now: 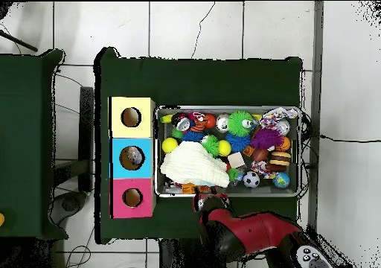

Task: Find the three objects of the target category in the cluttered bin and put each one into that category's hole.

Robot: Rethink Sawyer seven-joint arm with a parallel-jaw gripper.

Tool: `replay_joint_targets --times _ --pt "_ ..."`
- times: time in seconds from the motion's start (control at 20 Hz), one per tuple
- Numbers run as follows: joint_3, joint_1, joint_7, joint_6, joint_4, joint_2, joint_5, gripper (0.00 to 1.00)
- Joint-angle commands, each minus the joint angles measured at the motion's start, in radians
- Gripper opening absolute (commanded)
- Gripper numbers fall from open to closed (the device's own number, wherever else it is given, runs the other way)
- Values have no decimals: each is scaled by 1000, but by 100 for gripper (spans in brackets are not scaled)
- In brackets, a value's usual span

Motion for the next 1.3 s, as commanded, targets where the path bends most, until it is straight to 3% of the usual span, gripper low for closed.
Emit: replay_joint_targets --times 0.05,0.3,1.05,1.3 --pt "-9 -63 25 -17 -158 81 -77 100" --pt "46 -119 -4 27 -160 77 -87 100" --pt "93 -144 -21 89 -135 21 -76 100" --pt "147 -186 -56 144 -119 -15 -60 100"
